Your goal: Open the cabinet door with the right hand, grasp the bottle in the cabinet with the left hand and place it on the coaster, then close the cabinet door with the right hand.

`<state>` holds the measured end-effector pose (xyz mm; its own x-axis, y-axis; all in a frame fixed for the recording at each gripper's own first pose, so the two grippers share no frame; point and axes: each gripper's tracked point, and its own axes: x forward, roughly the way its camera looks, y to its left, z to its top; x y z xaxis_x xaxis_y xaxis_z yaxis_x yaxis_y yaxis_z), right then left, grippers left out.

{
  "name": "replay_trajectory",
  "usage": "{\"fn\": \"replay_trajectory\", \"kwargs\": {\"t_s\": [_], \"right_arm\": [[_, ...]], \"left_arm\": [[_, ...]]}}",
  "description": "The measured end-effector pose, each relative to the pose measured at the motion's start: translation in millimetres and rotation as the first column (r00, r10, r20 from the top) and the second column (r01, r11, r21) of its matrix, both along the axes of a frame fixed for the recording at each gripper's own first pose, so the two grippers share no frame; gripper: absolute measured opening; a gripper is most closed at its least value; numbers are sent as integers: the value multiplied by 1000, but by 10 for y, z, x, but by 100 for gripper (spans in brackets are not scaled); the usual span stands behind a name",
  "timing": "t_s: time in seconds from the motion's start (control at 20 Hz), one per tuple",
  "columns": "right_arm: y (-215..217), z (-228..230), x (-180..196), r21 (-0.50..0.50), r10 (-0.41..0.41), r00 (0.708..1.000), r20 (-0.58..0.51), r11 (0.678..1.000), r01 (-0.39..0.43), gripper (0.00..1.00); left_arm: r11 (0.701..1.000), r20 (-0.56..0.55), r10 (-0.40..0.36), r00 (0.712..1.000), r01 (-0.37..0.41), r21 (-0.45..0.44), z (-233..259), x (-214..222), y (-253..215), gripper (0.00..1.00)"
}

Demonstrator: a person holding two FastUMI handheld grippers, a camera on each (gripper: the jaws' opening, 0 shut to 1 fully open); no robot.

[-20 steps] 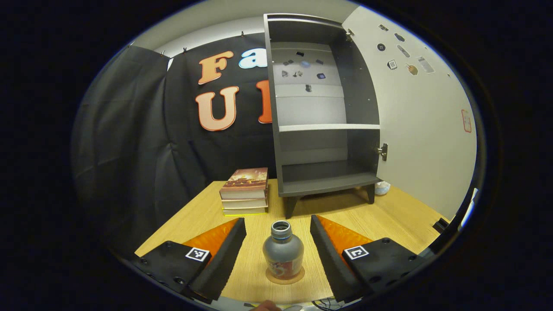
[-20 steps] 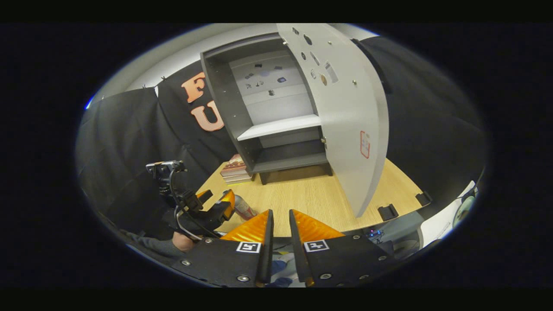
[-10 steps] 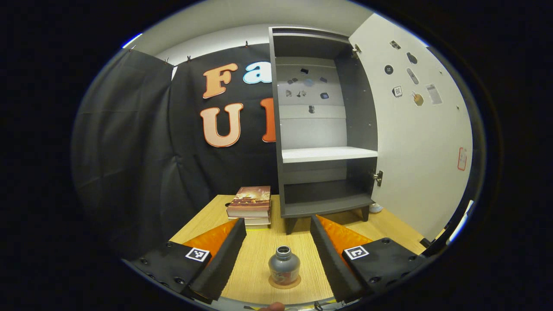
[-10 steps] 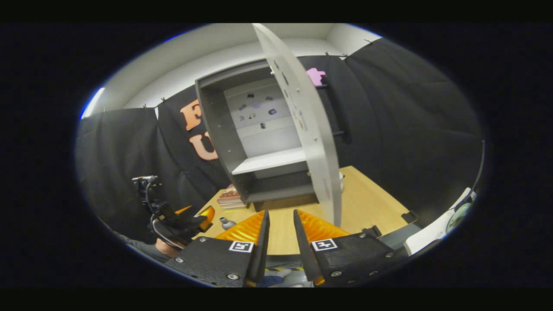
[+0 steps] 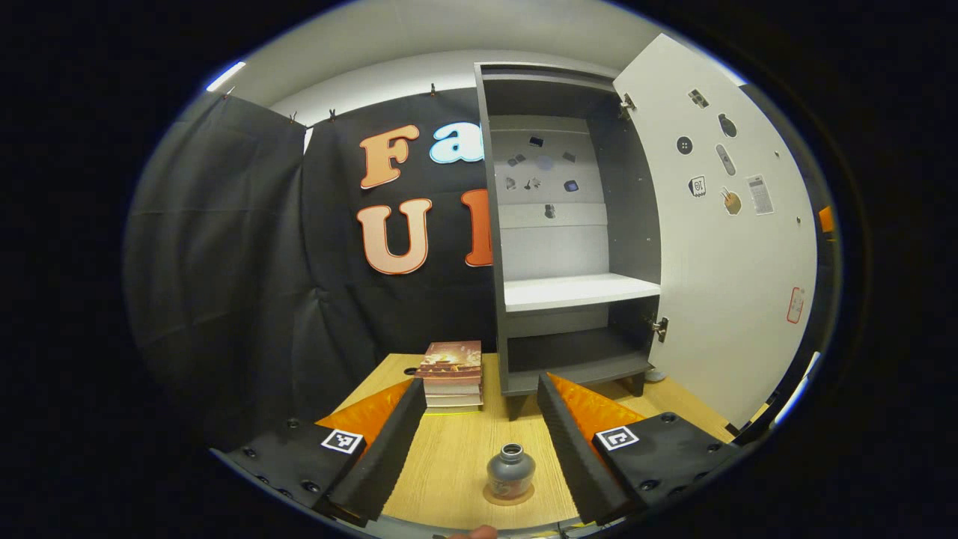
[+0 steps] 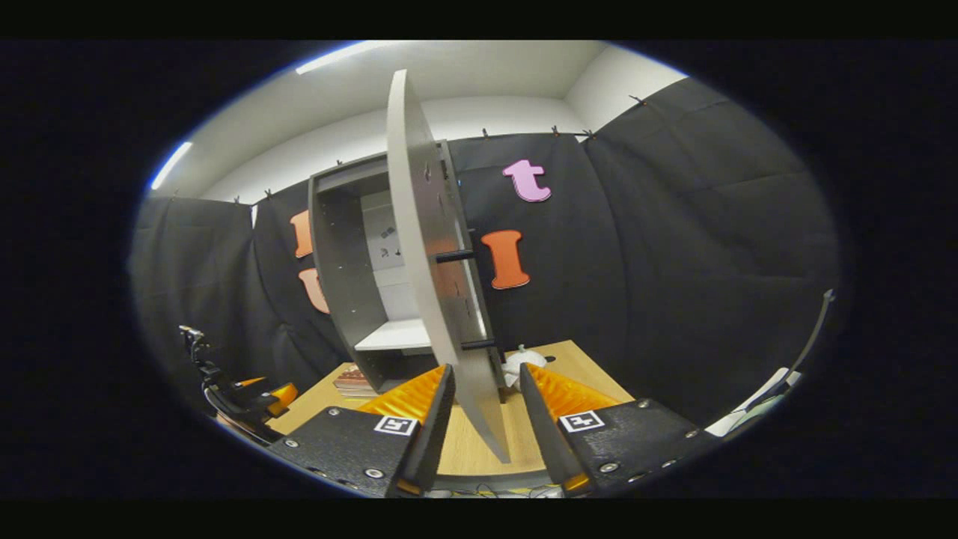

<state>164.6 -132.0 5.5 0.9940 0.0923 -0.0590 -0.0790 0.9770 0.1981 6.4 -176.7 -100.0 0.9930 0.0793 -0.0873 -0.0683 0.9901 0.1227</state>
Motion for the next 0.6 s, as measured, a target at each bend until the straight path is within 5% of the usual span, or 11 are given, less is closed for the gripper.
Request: {"fn": "replay_trajectory", "kwargs": {"t_s": [0.1, 0.15, 0.6], "right_arm": [[-44, 7, 135, 6, -1, 1000, 6, 1000, 1, 67], [-42, 8, 190, 10, -3, 1000, 3, 1000, 3, 59], [56, 34, 257, -16, 11, 999, 35, 1000, -10, 62]], "left_arm": [[1000, 2, 9, 1000, -9, 12, 40, -9, 50, 97], [1000, 2, 13, 1000, -13, 18, 51, 9, 85, 97], [999, 17, 29, 999, -29, 25, 169, 8, 132, 97]]}}
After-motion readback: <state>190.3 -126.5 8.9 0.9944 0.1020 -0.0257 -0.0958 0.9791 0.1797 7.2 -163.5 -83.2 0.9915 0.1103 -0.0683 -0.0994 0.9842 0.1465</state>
